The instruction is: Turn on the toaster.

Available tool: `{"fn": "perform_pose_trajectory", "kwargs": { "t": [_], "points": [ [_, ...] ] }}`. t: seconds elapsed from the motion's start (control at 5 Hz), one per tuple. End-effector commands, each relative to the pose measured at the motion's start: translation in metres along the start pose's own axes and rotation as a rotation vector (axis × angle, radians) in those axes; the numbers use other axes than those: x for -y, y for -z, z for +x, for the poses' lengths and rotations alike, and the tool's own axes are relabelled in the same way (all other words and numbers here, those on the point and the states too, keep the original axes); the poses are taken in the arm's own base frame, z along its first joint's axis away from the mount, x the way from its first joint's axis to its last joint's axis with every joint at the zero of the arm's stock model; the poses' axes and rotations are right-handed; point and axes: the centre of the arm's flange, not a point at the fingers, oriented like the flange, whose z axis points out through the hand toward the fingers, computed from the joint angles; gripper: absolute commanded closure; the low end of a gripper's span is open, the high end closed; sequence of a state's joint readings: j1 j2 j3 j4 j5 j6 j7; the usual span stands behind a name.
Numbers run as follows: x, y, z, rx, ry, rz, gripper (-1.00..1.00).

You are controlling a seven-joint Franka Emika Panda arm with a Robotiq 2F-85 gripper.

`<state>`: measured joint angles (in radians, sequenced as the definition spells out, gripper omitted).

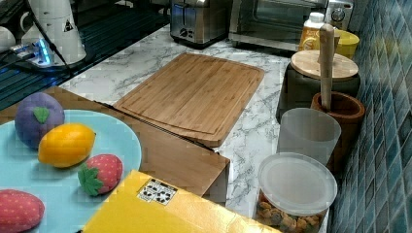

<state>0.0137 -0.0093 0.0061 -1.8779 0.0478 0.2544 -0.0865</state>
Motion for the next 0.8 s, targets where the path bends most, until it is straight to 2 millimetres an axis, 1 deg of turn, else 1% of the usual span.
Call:
{"fn": "perform_pose_trajectory", "kwargs": {
  "t": [0.2,0.4,0.6,0.8],
  "points": [
    [0.002,0.001,-0.002,-0.004,0.025,0.003,1.0],
    [0.001,-0.012,-0.035,0.018,0.092,0.021,1.0],
    [0.003,-0.018,-0.08,0.02,0.18,0.075,1.0],
    [0.011,-0.025,-0.106,0.048,0.291,0.107,1.0]
  ]
}}
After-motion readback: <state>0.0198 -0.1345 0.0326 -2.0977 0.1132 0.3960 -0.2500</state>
